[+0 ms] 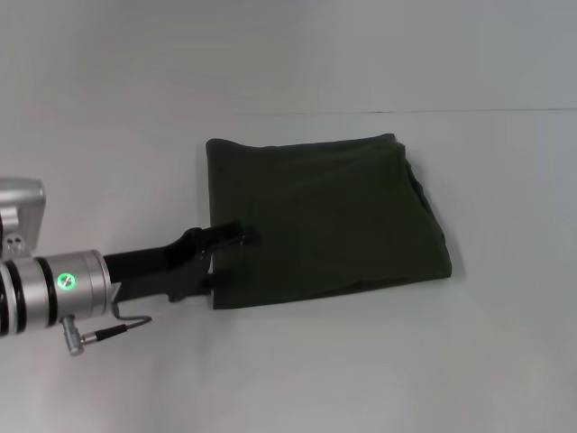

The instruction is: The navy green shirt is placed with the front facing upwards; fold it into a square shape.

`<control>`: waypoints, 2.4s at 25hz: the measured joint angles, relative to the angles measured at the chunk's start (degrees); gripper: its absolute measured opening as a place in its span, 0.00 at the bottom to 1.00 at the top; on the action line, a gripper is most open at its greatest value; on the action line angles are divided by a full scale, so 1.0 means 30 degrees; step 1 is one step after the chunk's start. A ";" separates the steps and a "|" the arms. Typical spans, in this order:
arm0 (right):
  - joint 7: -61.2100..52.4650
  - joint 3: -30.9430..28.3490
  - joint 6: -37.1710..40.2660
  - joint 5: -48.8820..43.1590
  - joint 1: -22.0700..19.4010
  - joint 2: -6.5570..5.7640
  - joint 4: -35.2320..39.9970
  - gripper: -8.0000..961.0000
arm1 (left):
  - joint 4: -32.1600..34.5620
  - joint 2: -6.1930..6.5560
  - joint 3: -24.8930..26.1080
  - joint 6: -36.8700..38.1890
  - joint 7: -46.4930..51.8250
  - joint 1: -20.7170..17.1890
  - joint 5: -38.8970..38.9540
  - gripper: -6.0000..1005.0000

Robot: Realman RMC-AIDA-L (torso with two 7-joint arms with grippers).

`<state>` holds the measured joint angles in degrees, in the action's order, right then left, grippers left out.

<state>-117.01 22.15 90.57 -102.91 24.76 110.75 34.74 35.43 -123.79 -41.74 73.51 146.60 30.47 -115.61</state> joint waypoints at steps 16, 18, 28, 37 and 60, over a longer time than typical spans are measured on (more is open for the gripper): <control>-0.0037 0.0001 -0.0307 -0.0003 -0.0234 -0.0052 -0.0523 0.86 | 0.0565 0.0139 -0.0002 -0.1373 -0.4305 0.0113 0.0009 0.90; -0.0039 0.0085 -0.0332 -0.0132 -0.0231 -0.0083 -0.0525 0.86 | 0.0900 0.0172 0.0081 -0.0628 -0.4983 -0.0010 0.0112 0.90; 0.1792 0.0990 -0.0518 -0.4262 0.0115 -0.0129 0.0954 0.86 | 0.3564 0.1478 0.0521 0.4271 -1.2915 -0.0161 -0.0508 0.90; 0.5133 0.4297 -0.0060 -0.5620 0.2475 0.1257 0.2517 0.86 | 0.4098 0.3500 0.3058 0.7526 -1.2173 0.2003 -0.2968 0.90; 1.0144 0.5458 0.1347 -0.4587 0.1809 0.2784 0.2189 0.86 | 0.3922 0.1398 0.1088 0.8176 -1.4533 0.3009 -0.4145 0.90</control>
<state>-86.58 38.52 94.61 -116.67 30.19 119.10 41.31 47.20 -119.60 -38.48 98.04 103.00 39.50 -128.05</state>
